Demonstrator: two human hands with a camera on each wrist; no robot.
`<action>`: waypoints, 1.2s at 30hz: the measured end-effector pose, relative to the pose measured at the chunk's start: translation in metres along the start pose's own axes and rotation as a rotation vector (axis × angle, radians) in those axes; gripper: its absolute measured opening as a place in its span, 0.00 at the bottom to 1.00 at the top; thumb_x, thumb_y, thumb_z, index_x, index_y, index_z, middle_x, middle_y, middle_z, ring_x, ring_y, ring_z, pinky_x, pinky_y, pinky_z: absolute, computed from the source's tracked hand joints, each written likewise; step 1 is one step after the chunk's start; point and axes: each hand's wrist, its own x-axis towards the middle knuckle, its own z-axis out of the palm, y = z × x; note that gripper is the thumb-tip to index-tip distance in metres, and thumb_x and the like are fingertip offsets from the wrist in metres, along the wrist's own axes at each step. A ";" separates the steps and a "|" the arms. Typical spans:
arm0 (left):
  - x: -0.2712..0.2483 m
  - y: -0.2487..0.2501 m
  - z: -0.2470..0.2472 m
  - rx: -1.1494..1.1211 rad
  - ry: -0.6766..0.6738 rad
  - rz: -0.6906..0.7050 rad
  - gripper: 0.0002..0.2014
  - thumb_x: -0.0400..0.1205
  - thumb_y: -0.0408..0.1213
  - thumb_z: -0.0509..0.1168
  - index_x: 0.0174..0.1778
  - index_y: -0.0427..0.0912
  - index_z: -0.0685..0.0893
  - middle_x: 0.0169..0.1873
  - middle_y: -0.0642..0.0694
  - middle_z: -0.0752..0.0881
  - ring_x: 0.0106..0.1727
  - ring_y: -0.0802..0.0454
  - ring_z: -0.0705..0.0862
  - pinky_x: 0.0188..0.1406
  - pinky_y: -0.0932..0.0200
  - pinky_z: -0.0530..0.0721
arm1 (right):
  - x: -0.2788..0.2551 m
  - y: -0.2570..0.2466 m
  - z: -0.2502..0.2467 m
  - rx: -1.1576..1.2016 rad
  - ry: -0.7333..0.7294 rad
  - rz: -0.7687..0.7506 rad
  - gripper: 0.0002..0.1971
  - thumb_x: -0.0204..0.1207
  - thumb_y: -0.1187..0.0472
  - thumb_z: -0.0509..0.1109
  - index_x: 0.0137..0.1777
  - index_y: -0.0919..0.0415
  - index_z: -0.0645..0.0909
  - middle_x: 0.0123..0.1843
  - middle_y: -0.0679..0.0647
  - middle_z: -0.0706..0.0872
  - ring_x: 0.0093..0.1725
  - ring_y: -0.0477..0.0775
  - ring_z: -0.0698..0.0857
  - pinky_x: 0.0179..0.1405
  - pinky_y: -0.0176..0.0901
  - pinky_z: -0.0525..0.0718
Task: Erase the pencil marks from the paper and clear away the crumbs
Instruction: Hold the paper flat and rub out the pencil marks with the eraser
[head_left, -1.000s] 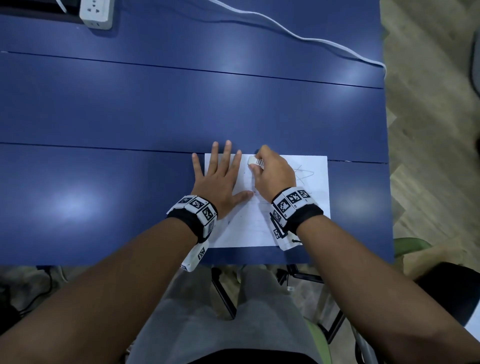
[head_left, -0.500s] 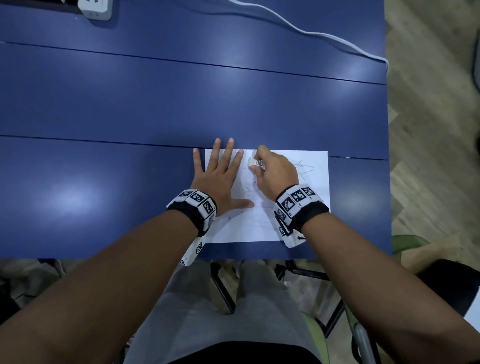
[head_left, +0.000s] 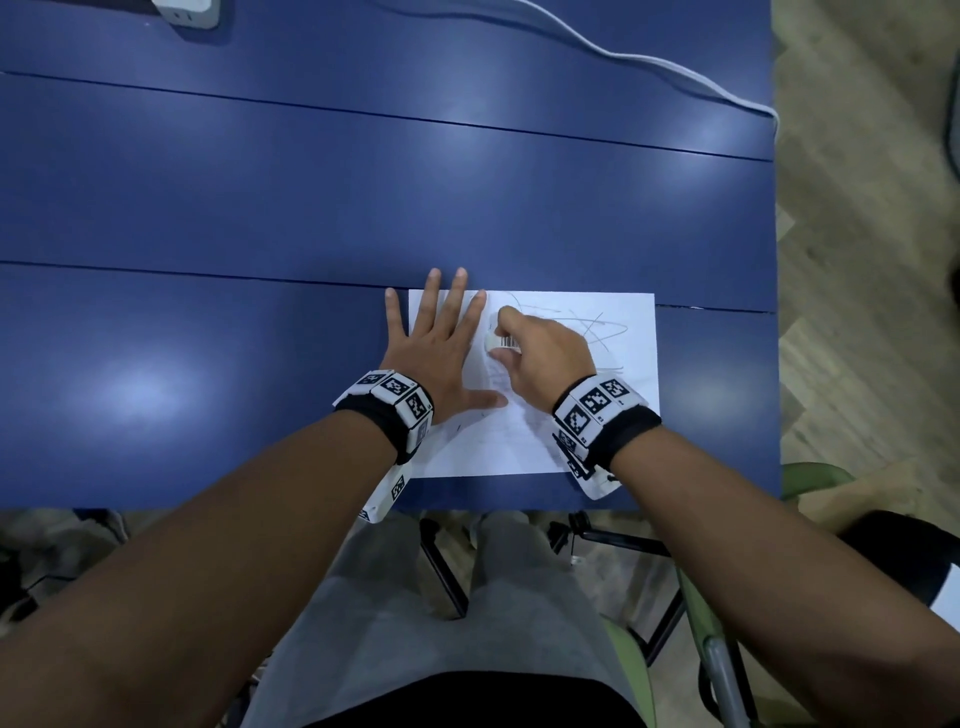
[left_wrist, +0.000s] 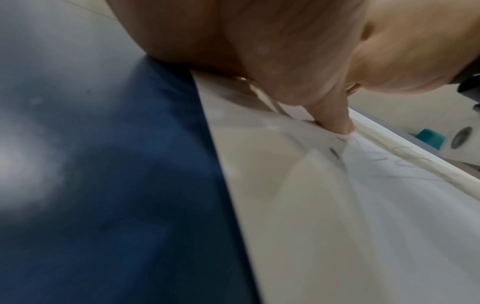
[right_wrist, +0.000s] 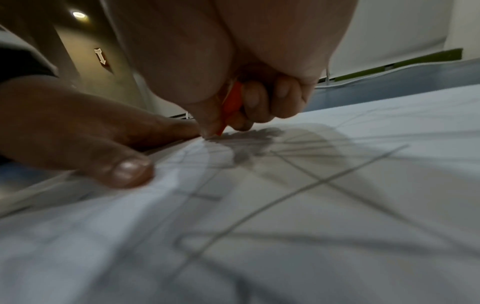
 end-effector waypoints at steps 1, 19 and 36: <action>0.000 0.000 0.000 -0.001 -0.003 -0.001 0.64 0.68 0.86 0.49 0.87 0.47 0.29 0.84 0.44 0.23 0.85 0.37 0.24 0.77 0.18 0.33 | 0.004 0.002 -0.002 0.002 0.013 0.016 0.08 0.80 0.53 0.68 0.54 0.54 0.73 0.47 0.50 0.87 0.46 0.59 0.84 0.40 0.48 0.79; -0.001 -0.001 0.000 -0.016 -0.002 0.009 0.65 0.66 0.87 0.46 0.87 0.46 0.30 0.84 0.44 0.23 0.85 0.37 0.24 0.77 0.17 0.33 | -0.011 0.001 0.004 -0.001 -0.032 -0.023 0.08 0.81 0.53 0.67 0.54 0.53 0.73 0.49 0.50 0.88 0.46 0.58 0.84 0.42 0.49 0.82; -0.001 0.000 0.001 -0.020 0.005 0.009 0.65 0.67 0.87 0.48 0.87 0.46 0.30 0.85 0.44 0.24 0.85 0.37 0.25 0.77 0.17 0.34 | -0.016 0.003 0.009 0.012 -0.004 -0.014 0.06 0.81 0.54 0.66 0.52 0.52 0.72 0.49 0.48 0.88 0.46 0.58 0.85 0.42 0.50 0.82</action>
